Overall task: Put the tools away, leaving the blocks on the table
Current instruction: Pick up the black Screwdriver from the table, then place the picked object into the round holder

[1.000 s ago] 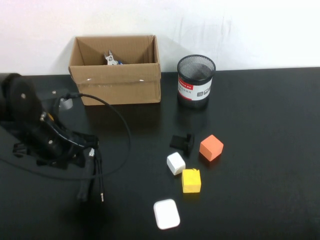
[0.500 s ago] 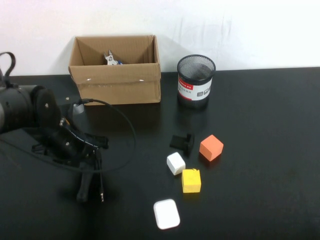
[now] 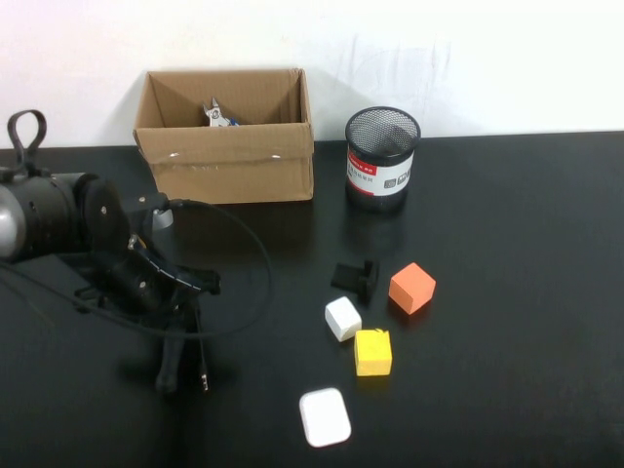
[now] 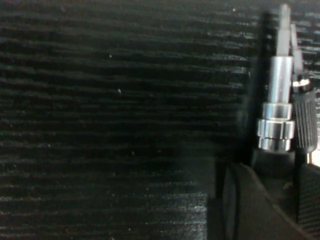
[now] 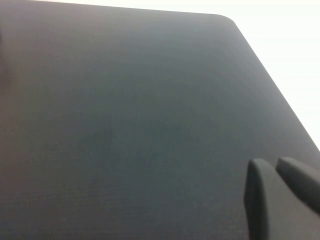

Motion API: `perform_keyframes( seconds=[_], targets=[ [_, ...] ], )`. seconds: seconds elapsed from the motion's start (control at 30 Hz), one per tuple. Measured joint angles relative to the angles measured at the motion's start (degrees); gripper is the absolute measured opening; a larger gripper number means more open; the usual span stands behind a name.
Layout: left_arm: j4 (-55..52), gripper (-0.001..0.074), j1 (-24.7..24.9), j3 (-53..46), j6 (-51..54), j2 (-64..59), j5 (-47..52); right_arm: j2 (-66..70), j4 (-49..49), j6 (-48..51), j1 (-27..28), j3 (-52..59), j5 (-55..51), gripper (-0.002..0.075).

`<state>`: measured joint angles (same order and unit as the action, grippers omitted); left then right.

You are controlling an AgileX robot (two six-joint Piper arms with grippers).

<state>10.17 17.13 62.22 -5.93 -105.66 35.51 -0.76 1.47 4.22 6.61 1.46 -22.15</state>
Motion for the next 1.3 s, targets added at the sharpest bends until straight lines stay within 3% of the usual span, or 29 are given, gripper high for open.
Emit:
perform_keyframes(
  seconds=[0.3,0.53,0.77,1.1,1.3],
  targets=[
    [-0.76,0.016,0.0,0.1,2.02,1.56,0.0,0.0,0.0,0.0,0.0,0.0,0.0,-0.0011],
    [-0.14,0.016,0.55,-0.25,4.52,12.23,-3.55,0.0,0.0,0.0,0.0,0.0,0.0,-0.0011],
    [1.5,0.016,5.92,-0.25,6.41,23.06,-21.51,0.0,0.0,0.0,0.0,0.0,0.0,-0.0011],
    [0.29,0.016,10.57,-0.45,7.53,22.16,-37.0,0.0,0.0,0.0,0.0,0.0,0.0,-0.0011],
    [-11.47,0.016,14.36,-0.45,7.64,15.66,-63.45,0.0,0.0,0.0,0.0,0.0,0.0,-0.0011]
  ],
)
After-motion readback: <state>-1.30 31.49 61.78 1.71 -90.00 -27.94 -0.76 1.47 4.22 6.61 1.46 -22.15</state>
